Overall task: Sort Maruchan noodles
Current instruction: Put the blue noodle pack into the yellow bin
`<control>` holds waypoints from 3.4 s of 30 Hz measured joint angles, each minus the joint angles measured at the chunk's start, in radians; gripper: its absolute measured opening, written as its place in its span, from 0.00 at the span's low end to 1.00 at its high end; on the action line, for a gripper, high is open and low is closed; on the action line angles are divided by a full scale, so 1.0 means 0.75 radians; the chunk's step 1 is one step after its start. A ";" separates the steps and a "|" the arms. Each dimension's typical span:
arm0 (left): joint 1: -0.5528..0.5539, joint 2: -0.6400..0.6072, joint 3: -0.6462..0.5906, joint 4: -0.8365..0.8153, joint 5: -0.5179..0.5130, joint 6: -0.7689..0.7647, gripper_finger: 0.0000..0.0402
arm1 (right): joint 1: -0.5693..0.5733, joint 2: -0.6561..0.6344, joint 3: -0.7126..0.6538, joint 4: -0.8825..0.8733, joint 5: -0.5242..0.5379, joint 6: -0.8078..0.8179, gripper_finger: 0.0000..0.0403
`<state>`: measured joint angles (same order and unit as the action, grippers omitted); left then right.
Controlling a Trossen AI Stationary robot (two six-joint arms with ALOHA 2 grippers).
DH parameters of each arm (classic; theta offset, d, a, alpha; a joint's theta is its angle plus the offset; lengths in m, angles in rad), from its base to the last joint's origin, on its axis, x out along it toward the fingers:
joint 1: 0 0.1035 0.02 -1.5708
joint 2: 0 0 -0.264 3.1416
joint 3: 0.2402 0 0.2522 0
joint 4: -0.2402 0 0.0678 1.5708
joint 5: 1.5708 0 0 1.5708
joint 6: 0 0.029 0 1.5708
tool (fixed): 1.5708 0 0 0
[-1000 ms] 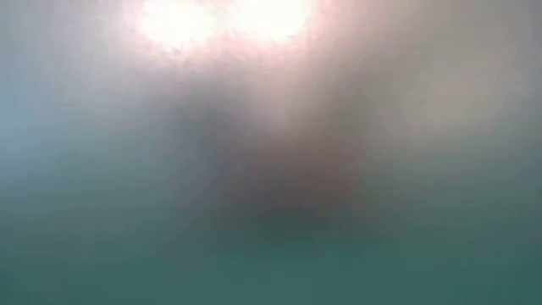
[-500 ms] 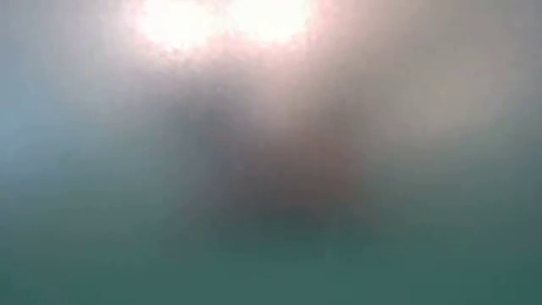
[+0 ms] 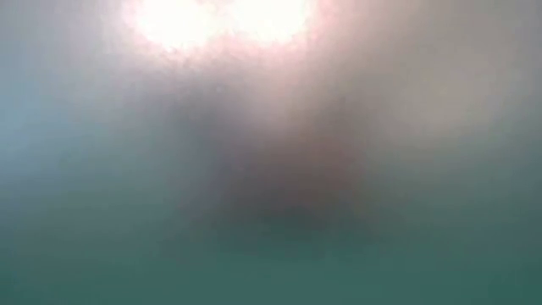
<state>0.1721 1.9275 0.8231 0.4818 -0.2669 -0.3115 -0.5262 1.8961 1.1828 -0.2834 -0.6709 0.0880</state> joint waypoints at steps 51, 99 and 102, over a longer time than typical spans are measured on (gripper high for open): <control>-0.021 -0.316 -0.332 0.186 0.040 -0.099 0.23 | -0.296 -0.667 0.147 -1.113 1.074 -0.816 0.04; -0.038 -0.315 -0.333 0.191 0.042 -0.090 0.23 | -0.515 -0.606 -0.136 -0.618 1.261 -0.590 0.39; -0.038 -0.315 -0.333 0.200 0.042 -0.090 0.23 | -0.515 -0.606 -0.059 -0.720 1.262 -0.515 0.39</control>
<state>0.1436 1.6909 0.5735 0.6320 -0.2356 -0.3786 -0.9123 1.4414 1.1386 -0.8232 0.2752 -0.2979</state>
